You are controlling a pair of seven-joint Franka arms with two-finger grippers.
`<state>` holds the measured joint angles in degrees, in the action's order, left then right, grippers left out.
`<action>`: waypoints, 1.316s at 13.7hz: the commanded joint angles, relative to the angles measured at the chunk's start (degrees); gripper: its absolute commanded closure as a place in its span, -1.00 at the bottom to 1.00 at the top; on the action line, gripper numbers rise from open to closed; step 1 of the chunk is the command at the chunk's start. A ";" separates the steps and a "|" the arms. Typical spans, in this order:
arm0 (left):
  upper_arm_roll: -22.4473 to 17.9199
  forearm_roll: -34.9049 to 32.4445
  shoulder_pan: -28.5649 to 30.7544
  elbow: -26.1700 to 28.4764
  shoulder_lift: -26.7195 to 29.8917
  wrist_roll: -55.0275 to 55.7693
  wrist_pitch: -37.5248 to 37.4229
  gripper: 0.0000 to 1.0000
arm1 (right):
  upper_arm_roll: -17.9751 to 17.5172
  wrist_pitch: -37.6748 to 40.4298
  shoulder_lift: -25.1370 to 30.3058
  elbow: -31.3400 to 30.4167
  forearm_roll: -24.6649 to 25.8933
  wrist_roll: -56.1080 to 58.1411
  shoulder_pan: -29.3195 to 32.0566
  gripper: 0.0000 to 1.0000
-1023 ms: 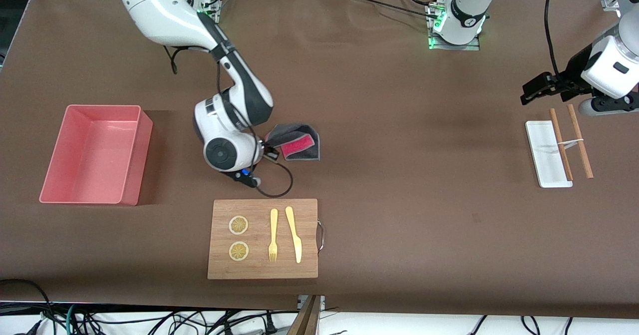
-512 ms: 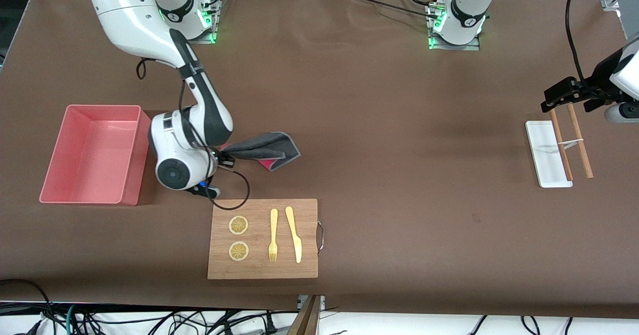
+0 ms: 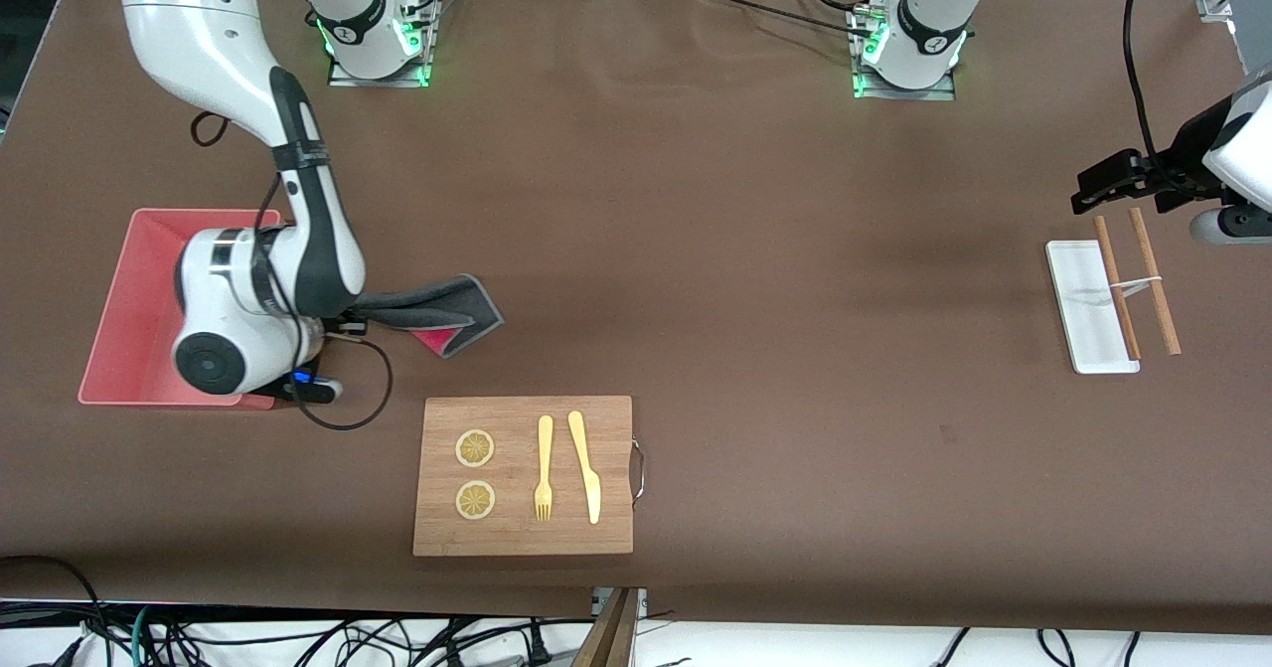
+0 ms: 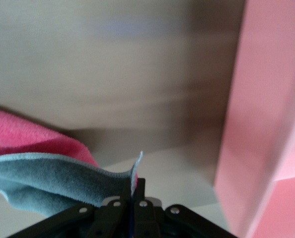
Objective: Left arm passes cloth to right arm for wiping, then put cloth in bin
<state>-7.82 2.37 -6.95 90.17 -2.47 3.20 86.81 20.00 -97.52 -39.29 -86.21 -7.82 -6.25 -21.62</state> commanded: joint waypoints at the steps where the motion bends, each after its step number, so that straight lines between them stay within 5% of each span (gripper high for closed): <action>1: 0.53 -0.78 0.36 -0.70 0.10 0.93 -0.15 -1.00 | 0.30 0.14 0.88 -0.81 0.52 2.31 0.00 1.00; 8: 0.35 -1.05 0.27 -1.58 -1.13 0.76 4.33 -1.00 | -2.68 -3.72 0.09 -0.63 -0.71 -15.69 -6.76 1.00; 18: 0.35 -0.96 0.27 -3.25 -1.75 0.67 4.69 -1.00 | -19.11 -16.89 -1.05 -0.28 -0.80 -47.95 -9.66 1.00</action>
<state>-7.80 2.37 -6.89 88.69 -3.24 3.58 92.40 2.56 -112.24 -40.51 -86.34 -8.25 -49.50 -30.23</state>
